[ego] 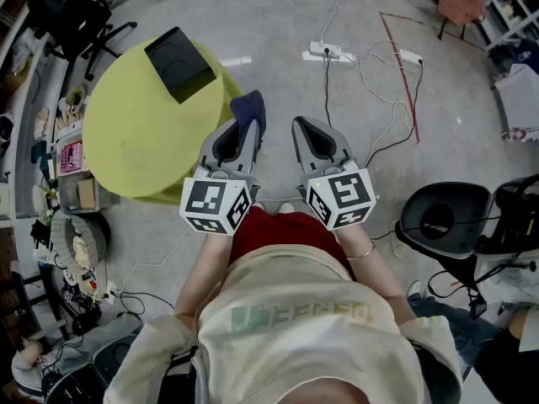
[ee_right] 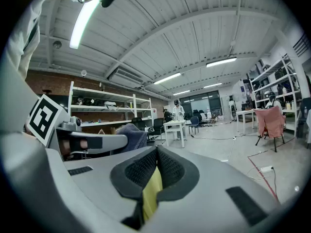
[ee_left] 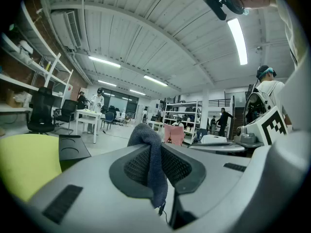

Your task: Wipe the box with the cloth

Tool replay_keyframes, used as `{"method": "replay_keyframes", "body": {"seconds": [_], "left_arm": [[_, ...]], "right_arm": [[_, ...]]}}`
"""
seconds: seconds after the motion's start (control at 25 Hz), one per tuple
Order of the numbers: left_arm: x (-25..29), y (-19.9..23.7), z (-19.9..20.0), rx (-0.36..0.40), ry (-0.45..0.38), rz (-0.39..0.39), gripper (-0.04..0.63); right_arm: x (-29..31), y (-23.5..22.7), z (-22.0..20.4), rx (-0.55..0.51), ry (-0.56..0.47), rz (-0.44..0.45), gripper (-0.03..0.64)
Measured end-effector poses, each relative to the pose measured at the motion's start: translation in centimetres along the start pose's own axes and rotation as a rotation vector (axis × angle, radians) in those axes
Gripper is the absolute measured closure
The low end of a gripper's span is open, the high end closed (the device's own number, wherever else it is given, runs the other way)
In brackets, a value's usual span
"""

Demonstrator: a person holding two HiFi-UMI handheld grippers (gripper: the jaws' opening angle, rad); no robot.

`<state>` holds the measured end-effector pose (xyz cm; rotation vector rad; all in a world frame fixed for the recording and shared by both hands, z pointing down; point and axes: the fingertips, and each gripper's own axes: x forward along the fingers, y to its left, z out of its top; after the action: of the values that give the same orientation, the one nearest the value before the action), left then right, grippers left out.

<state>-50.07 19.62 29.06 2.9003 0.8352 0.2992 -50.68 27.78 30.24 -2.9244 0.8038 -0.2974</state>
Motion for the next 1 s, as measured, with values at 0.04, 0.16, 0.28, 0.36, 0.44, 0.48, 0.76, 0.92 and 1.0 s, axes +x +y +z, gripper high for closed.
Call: {"method": "replay_keyframes", "body": {"seconds": [0.04, 0.16, 0.28, 0.36, 0.44, 0.48, 0.76, 0.92, 1.0], "left_arm": [[0.1, 0.0, 0.1, -0.001, 0.001, 0.003, 0.532], [0.6, -0.1, 0.1, -0.004, 0.004, 0.009, 0.532], [1.3, -0.6, 0.1, -0.010, 0.001, 0.008, 0.532], [1.7, -1.1, 0.2, -0.010, -0.005, 0.005, 0.532], [2.1, -1.4, 0.4, -0.005, -0.007, 0.002, 0.532], [2.4, -1.6, 0.4, -0.004, -0.007, 0.001, 0.532], [5.8, -0.6, 1.2, 0.006, -0.006, -0.012, 0.532], [9.7, 1.3, 1.4, 0.003, 0.003, -0.028, 0.532], [12.1, 3.1, 0.9, 0.001, 0.005, -0.037, 0.532]], "right_arm": [[0.1, -0.1, 0.0, 0.002, 0.002, 0.001, 0.580], [0.0, -0.7, 0.0, 0.006, 0.004, 0.003, 0.580], [-0.3, -1.5, -0.2, 0.002, 0.002, 0.015, 0.580], [-0.7, -2.0, -0.5, -0.004, 0.015, 0.036, 0.578], [-1.2, -2.8, -1.0, 0.009, 0.035, 0.041, 0.578], [-1.5, -3.3, -1.1, 0.021, 0.039, 0.032, 0.578], [-0.8, -7.1, -0.7, 0.075, 0.028, -0.040, 0.578], [2.0, -9.5, -0.6, 0.057, 0.038, -0.064, 0.578], [4.5, -10.6, -1.0, 0.042, 0.034, -0.067, 0.578]]}}
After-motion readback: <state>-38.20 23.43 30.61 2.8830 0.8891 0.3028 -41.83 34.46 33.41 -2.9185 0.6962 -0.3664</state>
